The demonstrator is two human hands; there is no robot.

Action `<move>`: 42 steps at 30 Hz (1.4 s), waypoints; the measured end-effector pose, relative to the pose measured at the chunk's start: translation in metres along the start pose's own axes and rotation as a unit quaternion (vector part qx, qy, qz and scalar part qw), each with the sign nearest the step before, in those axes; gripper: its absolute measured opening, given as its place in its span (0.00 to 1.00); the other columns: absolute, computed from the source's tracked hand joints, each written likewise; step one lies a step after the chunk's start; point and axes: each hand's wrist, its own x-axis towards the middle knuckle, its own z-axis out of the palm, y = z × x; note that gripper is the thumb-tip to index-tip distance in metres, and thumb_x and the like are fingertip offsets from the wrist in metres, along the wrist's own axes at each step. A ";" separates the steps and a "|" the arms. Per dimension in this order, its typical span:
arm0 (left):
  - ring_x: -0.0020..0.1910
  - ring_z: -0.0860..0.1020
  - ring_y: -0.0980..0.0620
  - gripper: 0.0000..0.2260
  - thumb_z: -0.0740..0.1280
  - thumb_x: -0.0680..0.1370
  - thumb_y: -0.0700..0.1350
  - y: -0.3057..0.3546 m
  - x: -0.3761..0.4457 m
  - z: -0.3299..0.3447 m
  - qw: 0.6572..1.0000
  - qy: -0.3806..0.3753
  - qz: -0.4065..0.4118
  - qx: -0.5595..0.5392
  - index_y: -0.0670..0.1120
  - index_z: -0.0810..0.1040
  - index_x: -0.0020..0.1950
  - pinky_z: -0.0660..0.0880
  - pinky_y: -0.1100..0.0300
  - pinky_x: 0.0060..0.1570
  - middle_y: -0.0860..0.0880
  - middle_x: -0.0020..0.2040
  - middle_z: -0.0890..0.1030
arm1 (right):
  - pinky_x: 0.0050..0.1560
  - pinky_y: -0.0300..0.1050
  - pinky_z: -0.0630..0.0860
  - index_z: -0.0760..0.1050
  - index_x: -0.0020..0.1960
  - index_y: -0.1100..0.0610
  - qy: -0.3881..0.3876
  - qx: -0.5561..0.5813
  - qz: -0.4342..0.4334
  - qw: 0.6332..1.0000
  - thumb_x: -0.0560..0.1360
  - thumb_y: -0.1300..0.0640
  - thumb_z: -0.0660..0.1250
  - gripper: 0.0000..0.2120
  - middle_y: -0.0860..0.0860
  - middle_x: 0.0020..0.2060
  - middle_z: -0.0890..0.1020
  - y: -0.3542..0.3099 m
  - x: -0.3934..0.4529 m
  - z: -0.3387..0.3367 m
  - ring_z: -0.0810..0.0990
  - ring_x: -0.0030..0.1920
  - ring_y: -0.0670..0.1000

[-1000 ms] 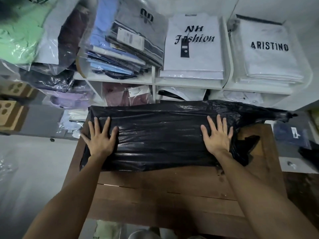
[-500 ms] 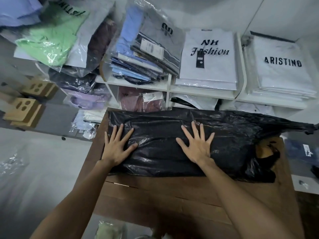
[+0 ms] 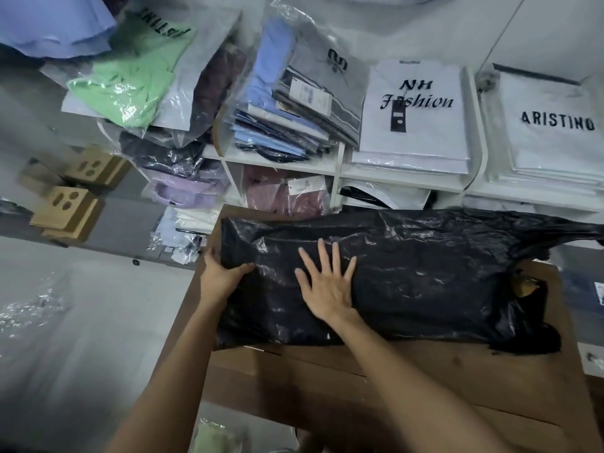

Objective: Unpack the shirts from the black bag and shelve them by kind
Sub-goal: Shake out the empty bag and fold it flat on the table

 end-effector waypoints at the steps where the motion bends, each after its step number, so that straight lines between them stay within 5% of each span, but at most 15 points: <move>1: 0.56 0.82 0.44 0.36 0.82 0.68 0.49 0.003 -0.002 -0.006 0.997 -0.035 -0.020 -0.058 0.47 0.72 0.72 0.81 0.52 0.53 0.43 0.63 0.82 | 0.76 0.75 0.38 0.51 0.82 0.37 0.002 0.002 0.016 1.000 0.84 0.35 0.43 0.26 0.50 0.84 0.48 -0.004 0.001 0.006 0.42 0.83 0.59; 3: 0.50 0.84 0.47 0.18 0.79 0.72 0.39 0.009 -0.011 -0.018 0.988 -0.127 -0.020 -0.090 0.46 0.80 0.60 0.81 0.61 0.41 0.45 0.54 0.85 | 0.77 0.73 0.41 0.57 0.81 0.38 0.028 0.009 0.047 0.998 0.84 0.36 0.44 0.26 0.51 0.83 0.55 -0.009 0.002 0.015 0.48 0.83 0.59; 8: 0.53 0.84 0.41 0.21 0.73 0.70 0.31 0.019 -0.017 -0.052 0.983 -0.167 0.054 -0.046 0.47 0.81 0.59 0.79 0.56 0.47 0.41 0.55 0.86 | 0.71 0.64 0.60 0.59 0.81 0.41 0.005 0.037 0.061 0.997 0.83 0.36 0.48 0.28 0.51 0.80 0.63 -0.036 -0.009 -0.006 0.60 0.77 0.59; 10: 0.51 0.84 0.42 0.20 0.69 0.72 0.28 0.034 -0.023 -0.069 0.981 -0.172 0.075 -0.045 0.47 0.80 0.60 0.80 0.54 0.49 0.40 0.56 0.85 | 0.70 0.62 0.66 0.61 0.80 0.42 -0.051 0.141 0.052 0.987 0.81 0.35 0.55 0.29 0.51 0.76 0.64 -0.035 -0.004 -0.023 0.62 0.74 0.60; 13: 0.56 0.84 0.46 0.23 0.72 0.72 0.36 0.064 -0.046 -0.075 0.968 -0.226 0.113 -0.009 0.53 0.79 0.64 0.79 0.52 0.59 0.48 0.56 0.86 | 0.71 0.55 0.70 0.66 0.77 0.41 -0.114 0.443 0.138 0.879 0.76 0.33 0.66 0.33 0.50 0.75 0.68 -0.015 0.009 -0.045 0.70 0.72 0.54; 16: 0.55 0.84 0.56 0.25 0.75 0.69 0.41 0.087 -0.082 -0.039 0.947 -0.270 0.169 0.033 0.57 0.77 0.63 0.78 0.60 0.58 0.54 0.53 0.86 | 0.58 0.54 0.75 0.70 0.73 0.37 -0.169 0.578 0.204 0.772 0.73 0.26 0.61 0.32 0.46 0.68 0.76 -0.001 0.015 -0.058 0.76 0.64 0.50; 19: 0.53 0.83 0.60 0.24 0.73 0.76 0.39 0.101 -0.107 0.014 0.933 -0.289 0.213 0.022 0.61 0.73 0.66 0.76 0.65 0.58 0.60 0.53 0.85 | 0.60 0.58 0.73 0.76 0.69 0.44 -0.223 0.613 0.211 0.728 0.74 0.25 0.56 0.33 0.48 0.58 0.81 0.011 0.025 -0.070 0.78 0.59 0.53; 21: 0.56 0.83 0.55 0.23 0.71 0.74 0.44 0.108 -0.111 0.033 0.940 -0.275 0.202 -0.001 0.62 0.74 0.66 0.77 0.56 0.63 0.58 0.53 0.86 | 0.64 0.63 0.71 0.78 0.68 0.43 -0.230 0.637 0.208 0.706 0.76 0.26 0.53 0.31 0.47 0.54 0.82 0.019 0.034 -0.075 0.78 0.56 0.55; 24: 0.57 0.84 0.50 0.26 0.69 0.70 0.46 0.111 -0.115 0.048 0.942 -0.280 0.184 -0.026 0.62 0.74 0.67 0.78 0.45 0.64 0.53 0.55 0.86 | 0.53 0.52 0.72 0.87 0.50 0.44 -0.246 0.688 0.223 0.645 0.76 0.24 0.49 0.34 0.48 0.43 0.83 0.025 0.041 -0.085 0.77 0.44 0.55; 26: 0.56 0.83 0.48 0.31 0.69 0.68 0.50 0.111 -0.120 0.061 0.943 -0.269 0.194 -0.004 0.62 0.70 0.71 0.79 0.43 0.62 0.51 0.56 0.85 | 0.47 0.48 0.69 0.88 0.43 0.46 -0.250 0.723 0.221 0.605 0.73 0.20 0.49 0.39 0.51 0.43 0.81 0.032 0.045 -0.087 0.75 0.41 0.55; 28: 0.55 0.83 0.48 0.34 0.67 0.67 0.54 0.111 -0.124 0.075 0.953 -0.232 0.193 0.017 0.61 0.66 0.74 0.79 0.44 0.60 0.50 0.57 0.85 | 0.50 0.51 0.70 0.88 0.49 0.46 -0.259 0.739 0.206 0.587 0.69 0.17 0.52 0.40 0.54 0.49 0.79 0.045 0.046 -0.092 0.75 0.44 0.57; 34: 0.60 0.80 0.45 0.41 0.66 0.77 0.50 0.112 -0.138 0.124 0.955 -0.214 0.199 0.053 0.53 0.46 0.84 0.78 0.49 0.61 0.46 0.66 0.79 | 0.67 0.65 0.72 0.76 0.72 0.53 -0.290 0.699 0.126 0.641 0.69 0.20 0.59 0.46 0.59 0.64 0.79 0.099 0.019 -0.130 0.76 0.64 0.62; 37: 0.58 0.82 0.42 0.45 0.68 0.77 0.52 0.103 -0.144 0.152 0.945 -0.254 0.194 0.068 0.50 0.39 0.84 0.81 0.46 0.57 0.45 0.66 0.79 | 0.66 0.57 0.76 0.80 0.67 0.51 -0.221 0.633 0.123 0.732 0.75 0.32 0.68 0.30 0.53 0.62 0.84 0.108 0.005 -0.147 0.81 0.64 0.57; 39: 0.55 0.83 0.44 0.37 0.70 0.78 0.51 0.098 -0.149 0.163 0.929 -0.277 0.236 0.064 0.47 0.55 0.82 0.80 0.47 0.57 0.45 0.60 0.83 | 0.58 0.48 0.79 0.81 0.60 0.51 -0.138 0.558 0.109 0.811 0.76 0.48 0.75 0.15 0.50 0.55 0.86 0.108 0.002 -0.147 0.83 0.62 0.54; 42: 0.54 0.81 0.49 0.15 0.67 0.81 0.43 0.083 -0.153 0.165 0.902 -0.217 0.370 0.056 0.44 0.77 0.68 0.77 0.50 0.59 0.47 0.53 0.83 | 0.60 0.47 0.79 0.78 0.61 0.53 -0.014 0.495 0.123 0.860 0.73 0.59 0.78 0.18 0.48 0.54 0.85 0.115 0.008 -0.131 0.83 0.58 0.52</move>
